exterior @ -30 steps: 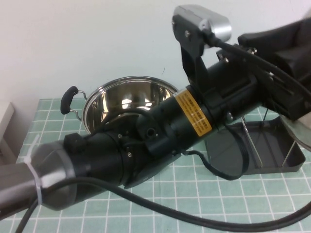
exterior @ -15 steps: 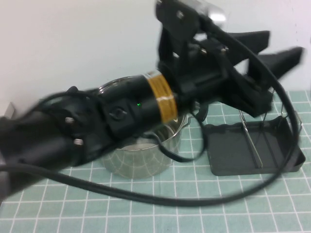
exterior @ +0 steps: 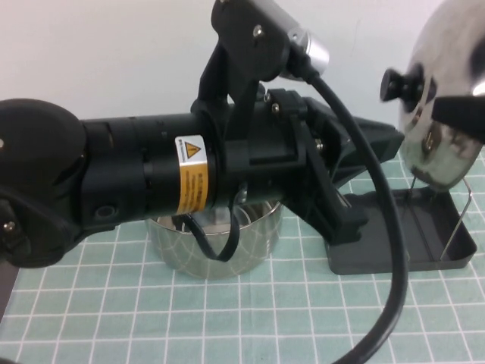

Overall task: Put pot lid on rack
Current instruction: Place the pot lid on the pot rack

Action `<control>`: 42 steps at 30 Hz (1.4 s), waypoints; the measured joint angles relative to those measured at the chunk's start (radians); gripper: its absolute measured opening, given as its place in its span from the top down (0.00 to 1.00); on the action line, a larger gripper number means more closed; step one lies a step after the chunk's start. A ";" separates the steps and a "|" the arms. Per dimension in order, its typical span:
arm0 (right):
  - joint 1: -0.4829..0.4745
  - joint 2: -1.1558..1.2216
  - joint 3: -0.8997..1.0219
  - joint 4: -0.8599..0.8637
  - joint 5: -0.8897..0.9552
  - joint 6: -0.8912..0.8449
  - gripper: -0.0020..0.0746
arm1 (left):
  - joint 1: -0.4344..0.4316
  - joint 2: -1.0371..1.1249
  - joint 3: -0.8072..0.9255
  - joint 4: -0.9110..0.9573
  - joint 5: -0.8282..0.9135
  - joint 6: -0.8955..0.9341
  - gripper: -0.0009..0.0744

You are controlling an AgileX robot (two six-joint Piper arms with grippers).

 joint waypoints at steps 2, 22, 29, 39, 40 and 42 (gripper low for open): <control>0.000 0.041 -0.006 -0.031 0.000 0.000 0.89 | 0.000 0.000 0.003 0.023 -0.002 -0.027 0.99; 0.000 0.231 -0.018 -0.125 0.053 -0.147 0.89 | 0.001 0.000 0.028 0.043 0.014 -0.045 0.99; 0.000 0.269 -0.018 -0.125 0.057 -0.207 0.89 | 0.001 0.000 0.028 0.043 0.018 -0.043 0.99; 0.000 0.290 -0.018 -0.173 0.022 -0.244 0.82 | 0.001 0.000 0.028 0.043 0.018 -0.049 0.99; 0.000 0.290 -0.018 -0.177 0.020 -0.244 0.77 | 0.001 0.000 0.028 0.043 0.020 -0.049 0.99; 0.000 0.290 -0.018 -0.179 0.017 -0.244 0.61 | 0.001 0.000 0.028 0.043 0.027 -0.049 0.99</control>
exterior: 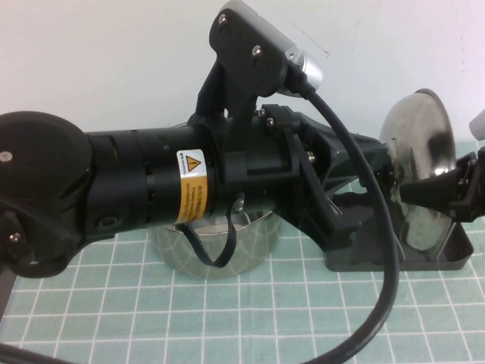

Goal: Put pot lid on rack

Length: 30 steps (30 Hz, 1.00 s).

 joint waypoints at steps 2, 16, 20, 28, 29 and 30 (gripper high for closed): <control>0.000 0.000 -0.006 0.000 -0.006 0.000 0.47 | 0.000 0.000 0.000 0.000 0.013 0.000 0.99; 0.000 -0.175 -0.246 -0.168 -0.014 0.087 0.30 | 0.000 -0.002 0.001 -0.013 0.405 0.219 0.99; 0.000 -0.247 -0.327 -0.273 0.000 0.160 0.39 | 0.000 -0.033 0.006 -0.069 0.702 0.397 0.99; -0.008 -0.405 -0.370 -0.539 0.013 0.300 0.89 | 0.002 -0.127 -0.025 -0.551 1.309 0.935 0.99; -0.008 -0.428 -0.370 -0.586 0.015 0.347 0.92 | 0.002 -0.156 -0.024 -0.623 1.346 0.967 0.99; -0.008 -0.442 -0.370 -0.639 0.018 0.385 0.94 | 0.004 -0.185 -0.024 -0.680 1.366 0.983 0.99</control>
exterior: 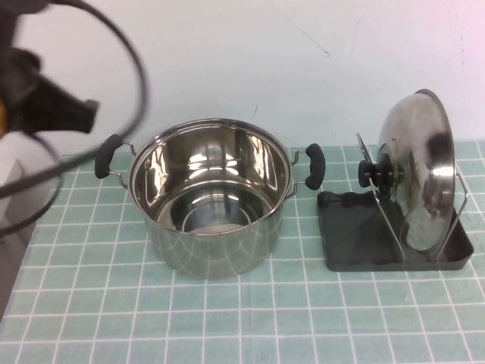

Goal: Put pot lid on rack

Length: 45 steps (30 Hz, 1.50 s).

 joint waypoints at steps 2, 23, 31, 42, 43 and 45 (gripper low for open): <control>0.000 -0.031 0.000 -0.100 0.012 0.106 0.95 | 0.000 -0.062 0.000 -0.100 0.007 0.018 0.99; -0.002 -0.701 0.714 -0.192 -0.195 0.362 0.97 | 0.000 -0.715 0.403 -0.570 -0.351 0.241 0.99; -0.002 -0.886 0.901 -0.133 -0.224 0.372 0.97 | 0.000 -0.783 0.608 -0.626 -0.440 0.244 0.99; -0.002 -0.908 0.910 -0.089 -0.254 0.345 0.97 | 0.000 -0.783 0.635 -0.626 -0.446 0.244 0.99; -0.002 -0.908 0.910 -0.089 -0.254 0.343 0.97 | 0.000 -0.783 0.635 -0.626 -0.446 0.246 0.99; -0.002 -0.908 0.910 -0.089 -0.247 0.343 0.97 | 0.000 -0.783 0.635 -0.626 -0.446 0.246 0.99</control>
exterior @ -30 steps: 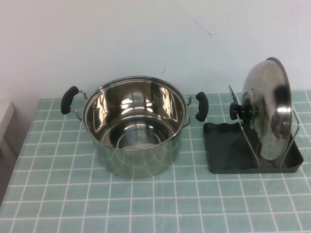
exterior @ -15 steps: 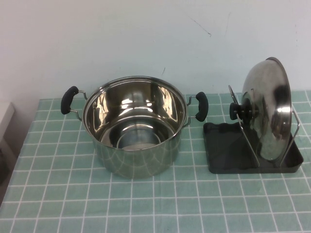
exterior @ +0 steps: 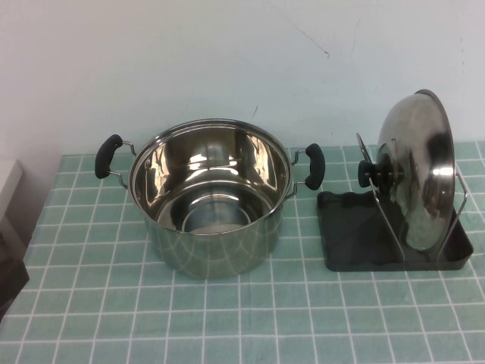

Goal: Put pot lid on rack

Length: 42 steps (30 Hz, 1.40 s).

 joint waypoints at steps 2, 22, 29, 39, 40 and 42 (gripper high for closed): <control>0.000 0.000 0.000 0.001 0.002 0.000 0.97 | 0.000 0.000 0.000 0.000 0.000 0.000 0.99; 0.000 -0.002 0.000 0.003 0.006 -0.002 0.97 | 0.234 -0.220 0.166 -0.154 -0.051 0.319 0.99; 0.000 -0.002 0.000 0.005 0.008 -0.002 0.97 | 0.430 -0.353 0.360 -0.345 -0.097 0.330 0.99; 0.000 -0.002 0.000 0.005 0.008 -0.002 0.97 | 0.583 -0.356 0.516 -0.498 -0.185 0.330 0.99; 0.000 -0.002 0.000 0.005 0.008 -0.002 0.97 | 0.585 -0.356 0.516 -0.498 -0.185 0.330 0.99; 0.000 -0.002 0.000 0.005 0.008 -0.002 0.97 | 0.588 -0.356 0.516 -0.494 -0.176 0.330 0.99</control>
